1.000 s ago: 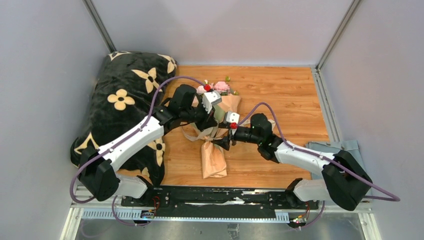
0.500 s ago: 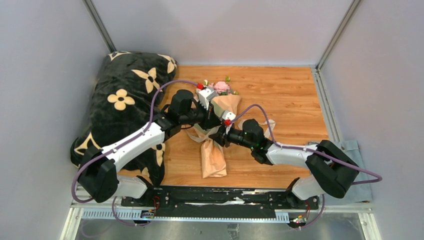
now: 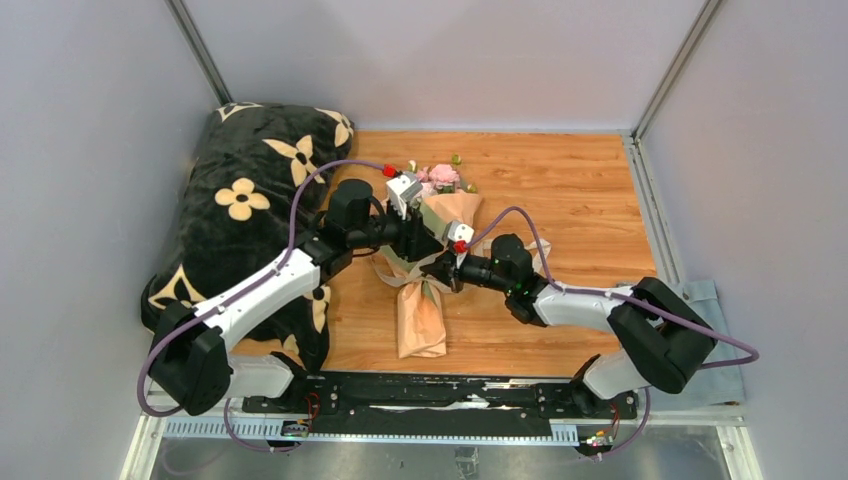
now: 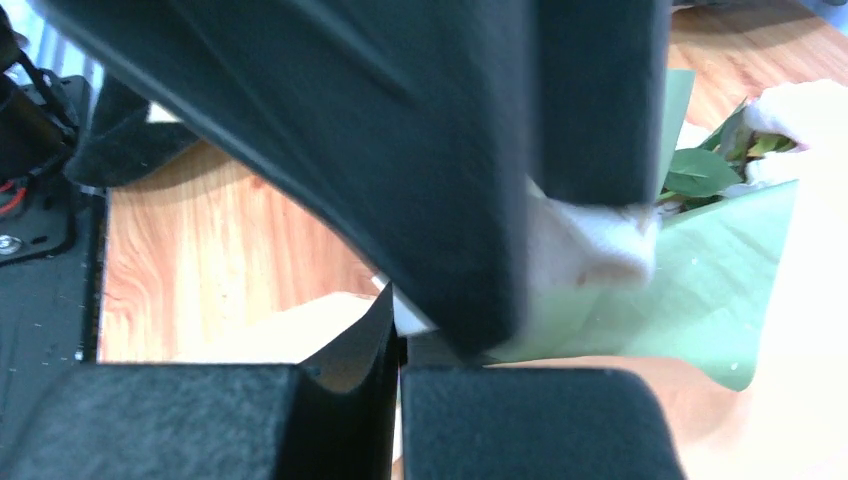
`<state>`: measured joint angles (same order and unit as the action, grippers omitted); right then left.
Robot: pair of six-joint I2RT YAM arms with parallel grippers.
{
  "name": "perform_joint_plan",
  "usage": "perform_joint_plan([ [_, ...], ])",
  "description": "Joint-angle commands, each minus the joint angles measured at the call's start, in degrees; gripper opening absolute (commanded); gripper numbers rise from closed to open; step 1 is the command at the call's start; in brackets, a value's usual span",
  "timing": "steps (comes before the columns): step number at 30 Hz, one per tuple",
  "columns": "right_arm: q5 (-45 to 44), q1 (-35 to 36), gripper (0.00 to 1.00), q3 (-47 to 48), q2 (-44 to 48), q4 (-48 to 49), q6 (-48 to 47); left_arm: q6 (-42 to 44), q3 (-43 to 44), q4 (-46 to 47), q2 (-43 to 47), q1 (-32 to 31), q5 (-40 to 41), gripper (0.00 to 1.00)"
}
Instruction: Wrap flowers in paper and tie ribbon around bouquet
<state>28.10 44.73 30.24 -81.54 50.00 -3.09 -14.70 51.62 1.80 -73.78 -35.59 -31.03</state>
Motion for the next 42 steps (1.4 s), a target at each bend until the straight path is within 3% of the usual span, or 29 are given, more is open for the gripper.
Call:
perform_joint_plan([
  [1, 9.97, -3.16, 0.0, -0.27, -2.15, 1.88, -5.86, 12.01, 0.54, -3.86, 2.8, 3.86, -8.92, 0.58],
  [3, 14.93, -4.16, 0.0, -0.25, -3.23, 1.81, -9.19, 25.12, 2.45, -12.02, 3.47, 5.96, -11.15, 0.65],
  [7, 21.49, -4.76, 0.0, 1.37, -3.97, -3.04, -19.13, 52.54, 5.9, -30.16, 3.55, 7.2, -10.79, 0.69],
  [9, 23.1, -4.72, 0.0, 3.32, -3.6, -8.83, -23.67, 58.59, 7.23, -36.08, 2.43, 7.21, -10.78, 0.71],
  [12, 23.16, -4.77, 0.0, 4.91, -2.85, -15.68, -29.67, 58.29, 8.89, -35.15, 0.03, 7.21, -12.17, 0.73],
  [14, 22.22, -4.75, 0.0, 5.55, -2.29, -17.87, -31.84, 53.58, 8.39, -29.66, -1.44, 7.21, -12.29, 0.75],
  [18, 21.84, -4.78, 0.0, 6.15, -2.44, -18.77, -32.91, 48.71, 6.28, -23.79, -3.08, 6.41, -17.64, 0.8],
  [22, 21.85, -4.76, 0.0, 6.29, -2.61, -19.59, -34.29, 44.71, 4.29, -19.58, -4.47, 5.2, -18.11, 0.79],
  [30, 21.32, -4.82, 0.0, 6.9, -2.79, -20.29, -34.96, 44.97, 3.92, -21.44, -6.49, 4.29, -19.71, 0.66],
  [35, 21.82, -4.83, 0.0, 7.32, -3.13, -20.27, -34.96, 39.31, 2.13, -13.84, -7.22, 4.15, -17.39, 0.56],
  [37, 21.7, -4.87, 0.0, 7.22, -2.94, -20.44, -35.11, 39.08, 1.87, -13.26, -7.21, 4.13, -17.21, 0.45],
  [42, 21.31, -4.85, 0.0, 7.03, -2.67, -20.96, -35.49, 40.42, 1.6, -14.63, -6.66, 4.17, -18.75, 0.04],
])
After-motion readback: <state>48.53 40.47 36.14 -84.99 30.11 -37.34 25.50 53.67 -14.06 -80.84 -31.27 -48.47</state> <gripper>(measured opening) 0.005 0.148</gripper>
